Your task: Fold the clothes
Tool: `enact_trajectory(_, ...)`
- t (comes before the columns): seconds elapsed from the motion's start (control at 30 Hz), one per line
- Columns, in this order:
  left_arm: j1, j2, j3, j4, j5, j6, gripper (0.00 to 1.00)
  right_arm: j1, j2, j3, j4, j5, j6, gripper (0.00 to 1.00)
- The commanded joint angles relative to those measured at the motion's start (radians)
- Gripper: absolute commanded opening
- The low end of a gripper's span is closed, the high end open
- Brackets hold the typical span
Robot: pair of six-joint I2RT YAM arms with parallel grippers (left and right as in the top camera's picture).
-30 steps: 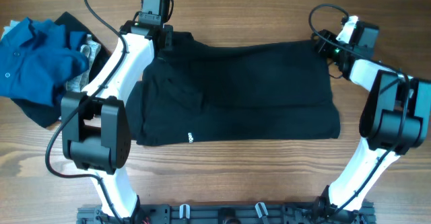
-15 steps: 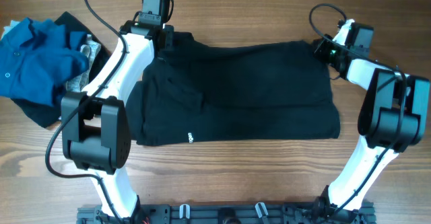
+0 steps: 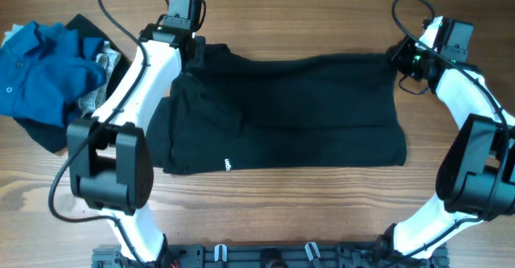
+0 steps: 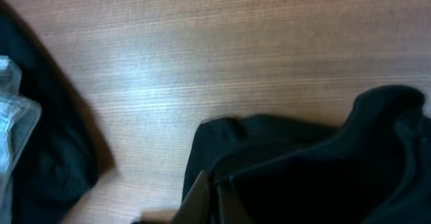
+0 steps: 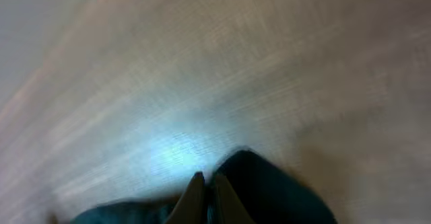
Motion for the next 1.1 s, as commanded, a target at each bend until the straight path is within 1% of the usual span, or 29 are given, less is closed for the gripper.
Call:
enact_trajectory(0.0, -0.003, -0.044, 0.014, -0.100, 0.008, -0.055, 0.04, -0.010, -0.051, 0.005, -0.132, 0.115, -0.010, 0.04)
enact_trajectory(0.1, -0.003, -0.044, 0.013, -0.153, 0.008, -0.058, 0.04, -0.011, -0.056, 0.005, -0.246, 0.201, -0.010, 0.04)
enact_trajectory(0.17, -0.002, -0.044, 0.013, -0.199, 0.009, -0.084, 0.04, -0.016, -0.056, 0.005, -0.315, 0.242, -0.010, 0.04)
enact_trajectory(0.27, 0.002, -0.044, 0.011, -0.257, 0.008, -0.102, 0.04, -0.027, -0.056, 0.005, -0.382, 0.277, -0.010, 0.04)
enact_trajectory(0.4, 0.011, -0.044, 0.011, -0.323, 0.008, -0.110, 0.04, -0.049, -0.060, 0.005, -0.424, 0.269, -0.016, 0.04)
enact_trajectory(0.5, 0.025, -0.044, 0.011, -0.390, 0.008, -0.134, 0.04, -0.051, -0.074, 0.005, -0.456, 0.264, -0.040, 0.04)
enact_trajectory(0.57, 0.029, -0.044, 0.011, -0.434, 0.008, -0.172, 0.04, -0.051, -0.089, 0.005, -0.488, 0.257, -0.040, 0.04)
enact_trajectory(0.7, 0.029, -0.044, 0.011, -0.450, 0.008, -0.181, 0.04, -0.050, -0.099, 0.005, -0.541, 0.249, -0.058, 0.04)
enact_trajectory(0.97, 0.029, -0.044, 0.011, -0.532, 0.008, -0.182, 0.04, -0.050, -0.099, 0.005, -0.655, 0.247, -0.062, 0.04)
enact_trajectory(1.07, 0.029, -0.044, 0.011, -0.555, 0.009, -0.182, 0.04, -0.050, -0.099, 0.005, -0.682, 0.284, -0.061, 0.04)
